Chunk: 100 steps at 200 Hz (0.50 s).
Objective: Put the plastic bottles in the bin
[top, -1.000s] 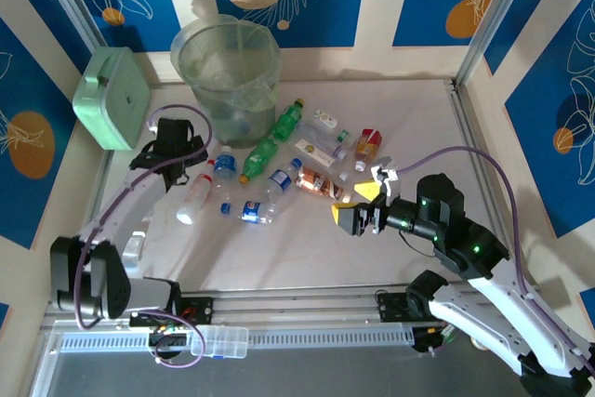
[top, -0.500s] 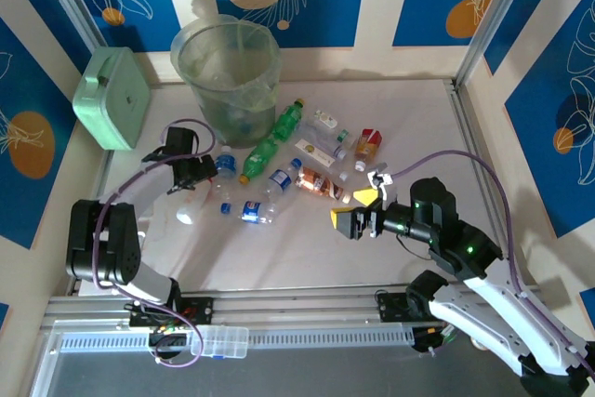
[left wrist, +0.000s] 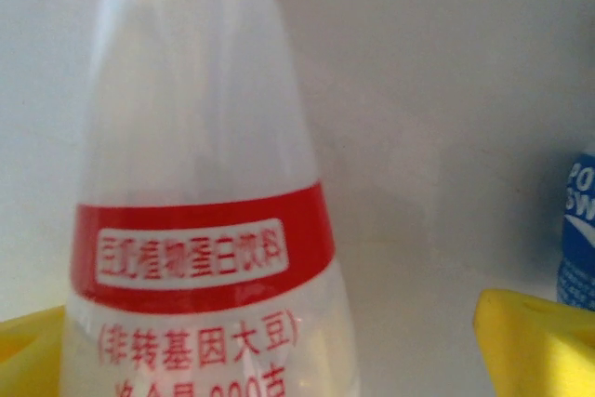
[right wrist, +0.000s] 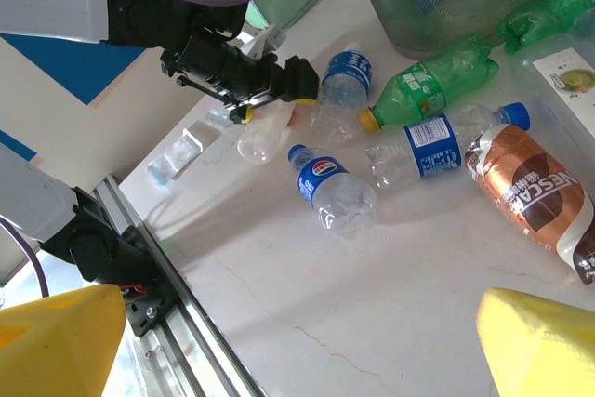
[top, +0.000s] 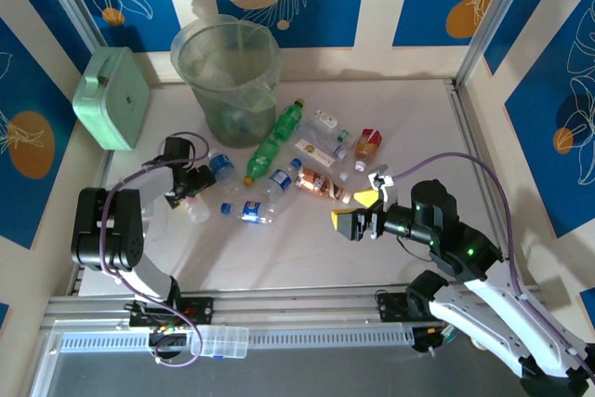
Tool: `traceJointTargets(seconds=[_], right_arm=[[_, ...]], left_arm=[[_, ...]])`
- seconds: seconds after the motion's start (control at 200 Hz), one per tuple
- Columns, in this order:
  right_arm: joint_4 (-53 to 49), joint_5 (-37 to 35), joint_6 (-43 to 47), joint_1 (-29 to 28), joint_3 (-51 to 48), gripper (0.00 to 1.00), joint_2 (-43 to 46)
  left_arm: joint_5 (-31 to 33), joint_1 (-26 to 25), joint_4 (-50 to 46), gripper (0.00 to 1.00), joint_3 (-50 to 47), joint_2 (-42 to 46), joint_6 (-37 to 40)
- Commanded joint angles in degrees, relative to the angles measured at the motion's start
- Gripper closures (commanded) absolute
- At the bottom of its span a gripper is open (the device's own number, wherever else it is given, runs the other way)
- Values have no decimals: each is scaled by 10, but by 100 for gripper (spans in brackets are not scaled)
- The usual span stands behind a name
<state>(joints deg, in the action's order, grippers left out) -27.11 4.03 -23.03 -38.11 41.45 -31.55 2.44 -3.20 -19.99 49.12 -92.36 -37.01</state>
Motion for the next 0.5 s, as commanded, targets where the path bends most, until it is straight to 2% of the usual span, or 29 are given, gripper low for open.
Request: traceJointTargets(seconds=[0.0,0.25,0.495], right_arm=[[8,3,-7,2,-3,3,7],[1,-1,-10,3,4,3,9],[-7,-9,-12,3,13,3,14]], left_arm=[[-19,2,-2,13,-6,-4,-14],[1,2,-9,46,-9,21,-23],[16,2,-26,52,-1,78,-38]])
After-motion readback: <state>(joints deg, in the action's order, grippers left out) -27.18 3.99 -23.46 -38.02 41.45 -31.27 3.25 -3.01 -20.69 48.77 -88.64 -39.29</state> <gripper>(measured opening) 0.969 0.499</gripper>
